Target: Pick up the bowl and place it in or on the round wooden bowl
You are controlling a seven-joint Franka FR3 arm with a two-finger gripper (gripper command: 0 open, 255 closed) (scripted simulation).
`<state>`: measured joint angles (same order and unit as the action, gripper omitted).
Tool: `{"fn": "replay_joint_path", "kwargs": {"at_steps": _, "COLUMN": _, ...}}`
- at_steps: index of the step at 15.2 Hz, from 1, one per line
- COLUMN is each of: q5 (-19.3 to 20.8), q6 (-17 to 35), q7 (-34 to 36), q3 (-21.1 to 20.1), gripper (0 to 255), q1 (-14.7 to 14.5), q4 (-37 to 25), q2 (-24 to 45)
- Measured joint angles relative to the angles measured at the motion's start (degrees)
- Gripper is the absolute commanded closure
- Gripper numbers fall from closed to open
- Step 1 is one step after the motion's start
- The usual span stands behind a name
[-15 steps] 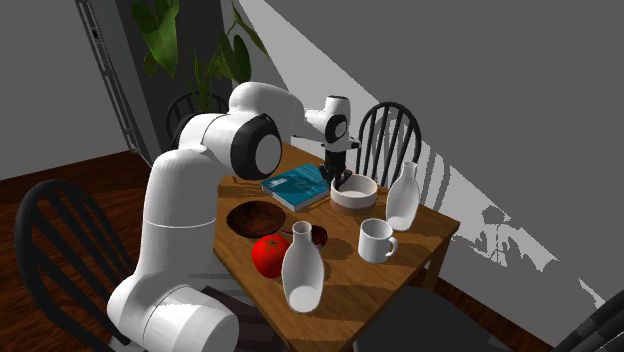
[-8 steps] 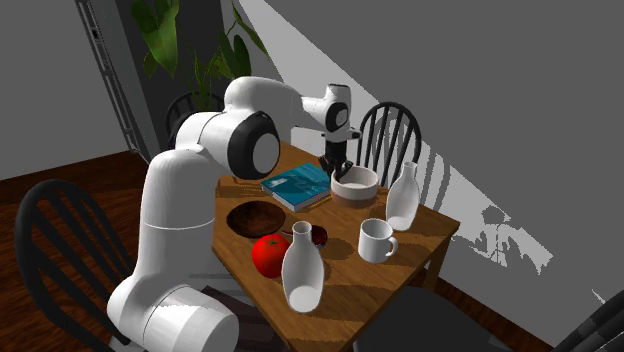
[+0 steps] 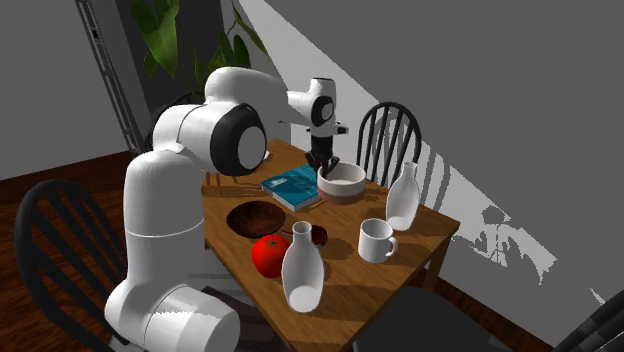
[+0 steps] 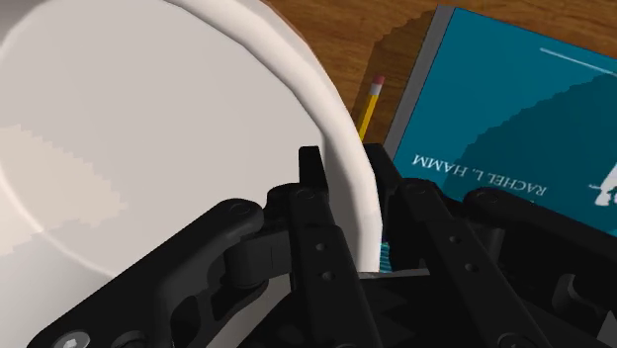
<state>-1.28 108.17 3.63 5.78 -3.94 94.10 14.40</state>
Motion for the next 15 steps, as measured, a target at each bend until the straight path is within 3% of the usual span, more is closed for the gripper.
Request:
{"fn": "replay_joint_path", "kwargs": {"at_steps": 11, "q5": 1.43, "q6": 3.42, "q7": 12.76, "q3": -5.24, "gripper": 255, "q1": -7.28, "q4": 17.34, "q2": -13.94}}
{"fn": "replay_joint_path", "kwargs": {"at_steps": 15, "q5": 1.31, "q6": 3.59, "q7": 18.04, "q3": -7.95, "gripper": 255, "q1": -9.92, "q4": 20.88, "q2": -17.31}}
